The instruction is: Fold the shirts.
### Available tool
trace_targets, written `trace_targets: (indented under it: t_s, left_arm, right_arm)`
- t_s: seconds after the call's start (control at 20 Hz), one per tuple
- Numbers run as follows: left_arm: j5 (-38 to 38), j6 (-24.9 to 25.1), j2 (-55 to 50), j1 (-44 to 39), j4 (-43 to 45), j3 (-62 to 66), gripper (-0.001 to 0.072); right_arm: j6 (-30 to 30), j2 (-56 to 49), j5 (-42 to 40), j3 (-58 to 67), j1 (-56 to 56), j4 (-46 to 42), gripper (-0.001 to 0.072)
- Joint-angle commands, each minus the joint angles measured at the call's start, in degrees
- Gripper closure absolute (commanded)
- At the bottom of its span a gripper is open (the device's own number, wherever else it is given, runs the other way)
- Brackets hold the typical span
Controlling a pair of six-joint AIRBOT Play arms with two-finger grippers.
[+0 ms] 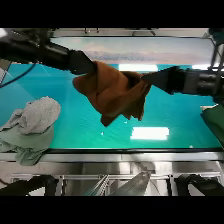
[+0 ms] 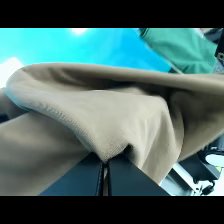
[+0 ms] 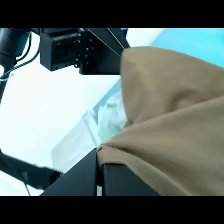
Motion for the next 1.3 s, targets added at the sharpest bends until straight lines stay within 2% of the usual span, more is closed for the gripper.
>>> trace_targets:
  t_s: [0.0,0.1,0.2,0.4,0.5,0.55,0.6,0.7,0.8,0.95,1.15,1.25]
  left_arm:
    - [-2.9,-0.8,6.3,3.7,6.5,1.8,0.0693]
    - [-5.4,-0.9,6.1,5.7,10.8,1.8,0.0693]
    - [-7.9,-0.9,3.3,6.6,11.2,0.4,0.0693]
    - [-8.7,-0.9,-4.6,7.2,15.2,-9.3,0.0692]
    - [-10.5,-0.9,-8.7,8.3,17.7,-13.7,0.0693]
    - [-12.3,-1.0,-11.0,9.0,17.9,-15.3,0.0690]
    - [-14.2,-1.0,-12.9,10.2,17.9,-16.6,0.0492]
    - [-16.6,-3.1,-15.6,12.4,17.9,-18.4,-0.0008]
    - [-18.3,-5.1,-16.2,14.4,17.2,-20.9,-0.0001]
    - [-17.0,-4.9,-12.3,15.3,12.8,-29.3,-0.0001]
    - [-9.3,-4.9,-2.8,12.1,8.9,-43.0,0.0000]
    - [0.1,-4.9,1.3,7.4,7.2,-49.4,0.0002]
  right_arm:
    - [1.2,7.3,-8.3,0.7,-0.2,-4.3,0.0694]
    - [5.4,6.7,-12.1,-0.3,1.7,-11.4,0.0694]
    - [8.9,2.7,-14.7,-4.7,5.6,-17.8,0.0694]
    - [8.8,-10.4,-21.2,-13.7,8.5,-19.9,0.0694]
    - [8.8,-16.3,-20.9,-13.9,7.2,-21.2,0.0671]
    - [8.8,-18.4,-18.4,-13.8,6.4,-21.1,0.0431]
    - [8.5,-19.5,-15.4,-13.8,5.3,-21.3,0.0218]
    - [8.6,-20.1,-11.1,-13.8,1.7,-24.1,0.0193]
    - [8.6,-20.1,-9.5,-13.8,-3.4,-26.3,0.0193]
    - [8.6,-21.0,-9.2,-13.8,-10.3,-27.8,0.0194]
    - [8.5,-26.9,-9.2,-13.8,-13.7,-27.7,0.0196]
    - [8.5,-31.4,-9.2,-13.8,-12.0,-27.6,0.0199]
